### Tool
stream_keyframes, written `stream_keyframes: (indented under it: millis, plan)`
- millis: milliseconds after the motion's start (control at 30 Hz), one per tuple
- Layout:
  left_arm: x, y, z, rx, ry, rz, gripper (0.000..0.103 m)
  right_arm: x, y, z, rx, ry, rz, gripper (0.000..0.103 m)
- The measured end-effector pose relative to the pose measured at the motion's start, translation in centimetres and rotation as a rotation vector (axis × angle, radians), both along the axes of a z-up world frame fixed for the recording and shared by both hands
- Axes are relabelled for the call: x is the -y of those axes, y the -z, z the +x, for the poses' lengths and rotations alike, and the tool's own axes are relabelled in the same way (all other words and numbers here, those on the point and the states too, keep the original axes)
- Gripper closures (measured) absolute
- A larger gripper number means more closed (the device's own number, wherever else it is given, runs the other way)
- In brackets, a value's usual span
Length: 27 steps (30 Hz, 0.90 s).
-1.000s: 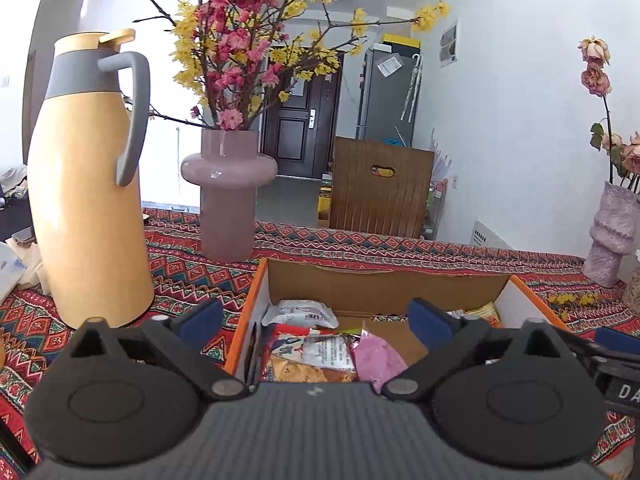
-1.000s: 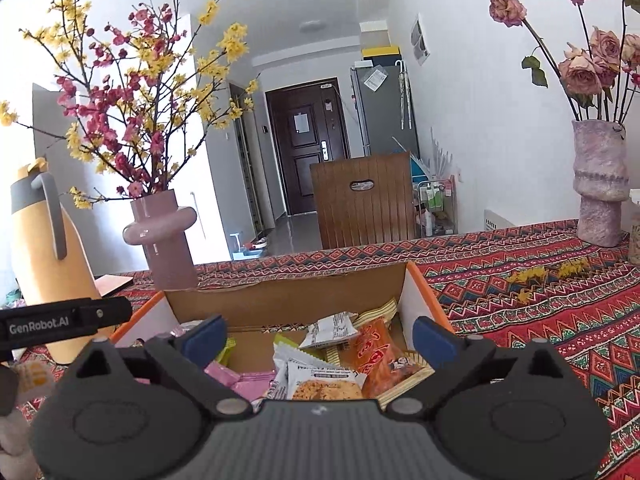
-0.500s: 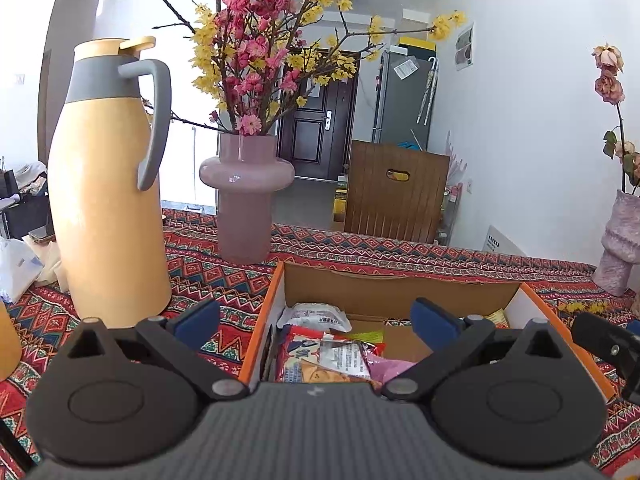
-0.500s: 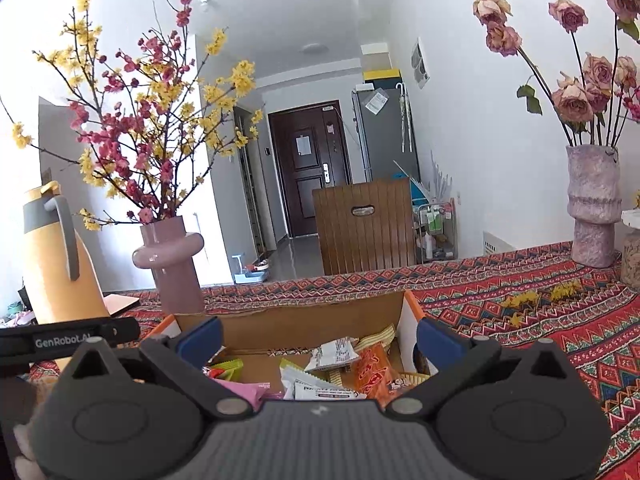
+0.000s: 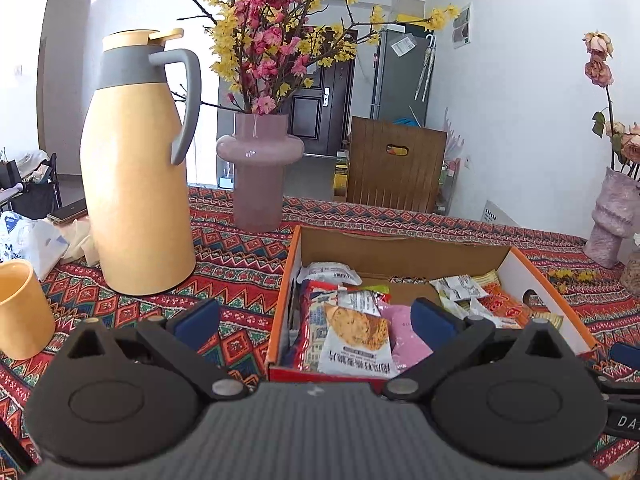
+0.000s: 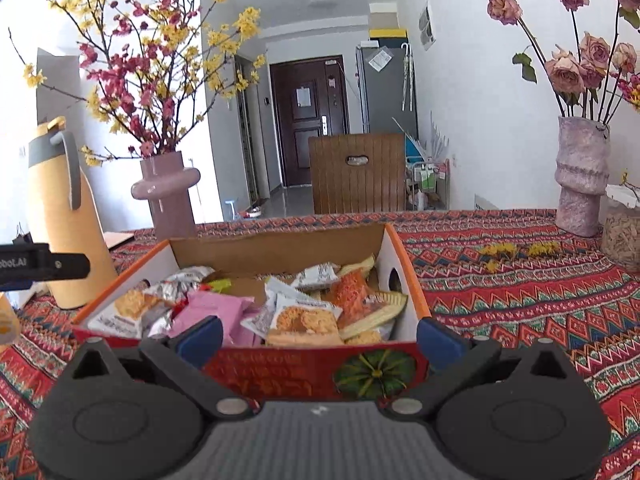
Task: Organize snacks
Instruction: 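Grasp a white packet with the right gripper while the left grasps another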
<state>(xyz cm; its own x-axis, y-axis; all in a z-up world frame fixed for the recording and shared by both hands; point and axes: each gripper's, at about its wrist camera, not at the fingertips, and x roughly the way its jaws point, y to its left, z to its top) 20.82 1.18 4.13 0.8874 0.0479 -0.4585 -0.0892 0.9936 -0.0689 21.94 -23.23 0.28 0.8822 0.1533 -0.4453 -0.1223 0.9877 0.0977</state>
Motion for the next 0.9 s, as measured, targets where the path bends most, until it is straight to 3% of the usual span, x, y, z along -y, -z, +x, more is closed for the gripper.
stream_keyframes:
  millis: [433, 500, 567, 667, 900]
  plan:
    - [-1.3, 2.7, -2.9, -0.101, 0.004, 0.008, 0.000, -3.0, 4.1, 1.3, -0.223, -0.097, -0.034, 0.001]
    - [-1.4, 2.9, -3.4, -0.110, 0.007, 0.012, 0.000, -3.8, 4.7, 1.9, -0.250, -0.101, -0.046, 0.008]
    - [-1.5, 3.0, -3.8, -0.120, 0.011, 0.014, 0.000, -4.3, 5.3, 2.1, -0.269, -0.110, -0.055, 0.026]
    - [-1.5, 3.3, -4.1, -0.134, 0.019, 0.015, 0.000, -4.7, 5.4, 1.5, -0.256, -0.129, -0.077, 0.039]
    - [0.1, 3.8, -3.8, -0.161, 0.058, 0.030, 0.000, -4.1, 4.2, -0.9, -0.187, -0.137, -0.089, 0.056]
